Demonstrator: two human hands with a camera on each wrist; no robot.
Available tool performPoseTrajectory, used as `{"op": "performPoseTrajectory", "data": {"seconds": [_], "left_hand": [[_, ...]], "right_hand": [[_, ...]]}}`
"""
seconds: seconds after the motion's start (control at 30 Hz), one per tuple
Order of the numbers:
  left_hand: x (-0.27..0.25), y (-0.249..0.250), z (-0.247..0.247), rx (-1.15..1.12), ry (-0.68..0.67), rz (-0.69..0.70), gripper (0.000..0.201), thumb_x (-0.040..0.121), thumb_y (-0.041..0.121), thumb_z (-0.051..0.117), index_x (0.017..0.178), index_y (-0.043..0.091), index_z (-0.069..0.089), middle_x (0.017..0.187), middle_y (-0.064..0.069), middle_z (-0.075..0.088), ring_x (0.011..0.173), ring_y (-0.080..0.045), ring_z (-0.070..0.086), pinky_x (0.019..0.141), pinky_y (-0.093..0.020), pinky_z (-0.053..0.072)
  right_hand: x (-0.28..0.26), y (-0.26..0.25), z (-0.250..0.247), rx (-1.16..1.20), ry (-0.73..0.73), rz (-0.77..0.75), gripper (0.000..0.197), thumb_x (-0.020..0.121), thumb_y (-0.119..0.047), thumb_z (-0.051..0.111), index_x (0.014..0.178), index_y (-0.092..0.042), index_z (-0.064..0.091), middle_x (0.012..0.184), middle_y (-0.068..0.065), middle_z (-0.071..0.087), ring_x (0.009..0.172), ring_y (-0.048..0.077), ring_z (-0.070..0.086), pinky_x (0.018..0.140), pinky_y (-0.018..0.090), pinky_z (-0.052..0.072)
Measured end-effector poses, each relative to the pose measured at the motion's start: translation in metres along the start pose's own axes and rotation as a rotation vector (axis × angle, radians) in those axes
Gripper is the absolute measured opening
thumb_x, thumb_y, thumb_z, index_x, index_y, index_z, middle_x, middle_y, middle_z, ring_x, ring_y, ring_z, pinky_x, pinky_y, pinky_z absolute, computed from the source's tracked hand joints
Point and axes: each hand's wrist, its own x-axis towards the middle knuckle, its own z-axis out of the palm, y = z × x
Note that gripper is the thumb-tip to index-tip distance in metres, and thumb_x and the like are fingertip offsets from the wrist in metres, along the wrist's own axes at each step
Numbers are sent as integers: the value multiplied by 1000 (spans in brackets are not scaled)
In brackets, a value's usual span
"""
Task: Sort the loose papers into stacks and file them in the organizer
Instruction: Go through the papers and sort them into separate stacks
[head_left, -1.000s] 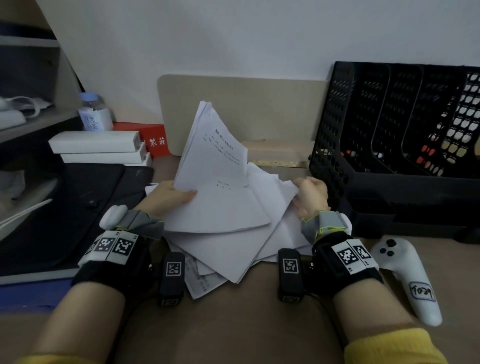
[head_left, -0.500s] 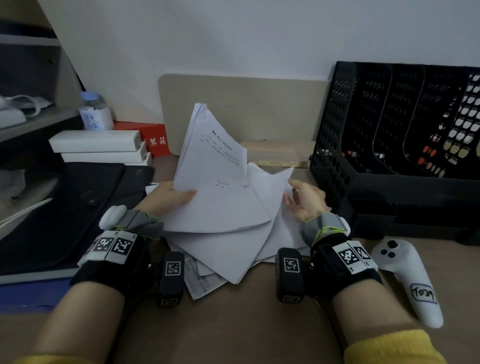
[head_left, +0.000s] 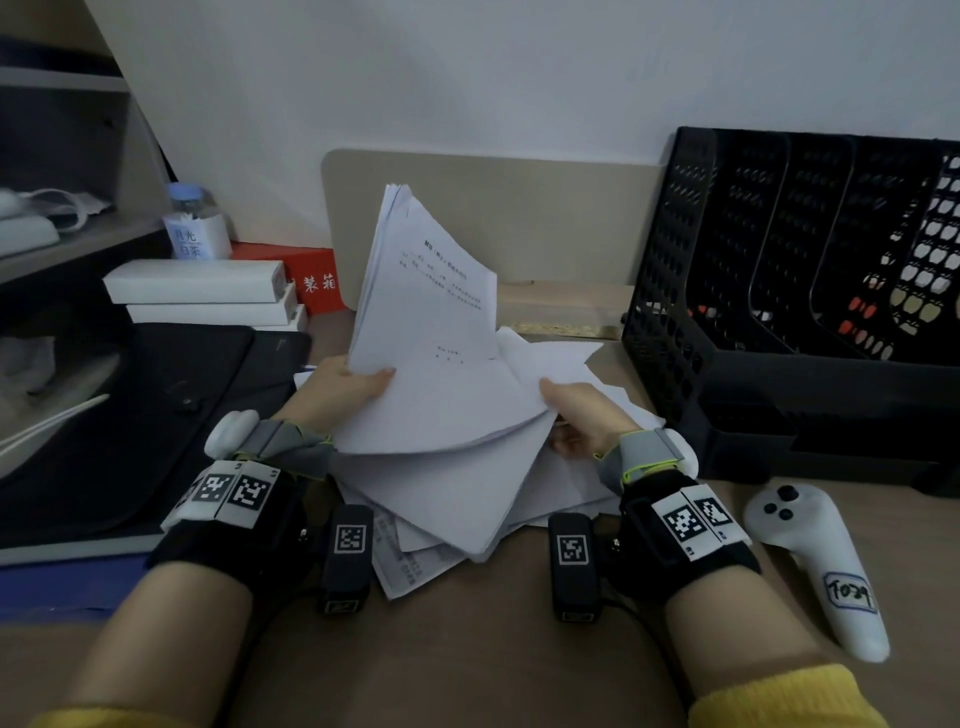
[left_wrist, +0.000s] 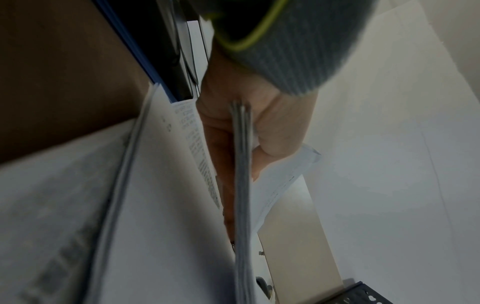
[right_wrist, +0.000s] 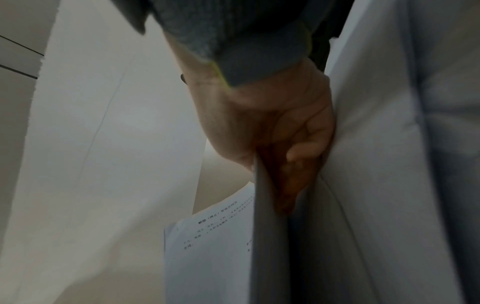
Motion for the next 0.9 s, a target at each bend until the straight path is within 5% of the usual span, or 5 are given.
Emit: {"op": "performPoseTrajectory", "data": {"seconds": [0.17,0.27,0.37,0.6,0.9], "left_hand": [[0,3,4,-72,114,53,41,94,13,59,132,-2,52,128,-13,59,114,-30,58,98,-37,46],[-1,4,2,-31,167,106,39,95,19,59,130,2,56,127,-13,62,114,-30,60,101,-45,47],[-4,12,1,51,206,167,35,95,23,57,127,8,60,121,-10,64,110,-29,62,99,-45,49],[-14,30,10,125,95,273,24,96,30,57,109,14,68,102,-11,71,94,-30,67,87,-48,54],[-16,29,14,100,30,234,25,95,28,58,114,15,67,102,-6,71,92,-23,67,87,-42,55]], "right_hand": [[8,-4,-10,354,455,-232,37,96,-34,49,111,-2,62,104,9,64,96,26,62,89,36,51],[3,-7,-16,561,532,-341,36,95,-37,49,108,-8,64,109,7,67,105,27,63,96,42,50],[-8,-18,-16,614,439,-423,29,97,-42,46,87,-20,63,92,-2,67,93,21,65,90,41,53],[-16,-28,14,257,-201,-413,64,95,-62,9,140,-32,44,143,-5,48,133,12,43,112,34,22],[-7,-10,22,-96,-163,-524,49,93,-23,59,140,-18,44,152,-3,35,140,8,28,117,31,23]]}}
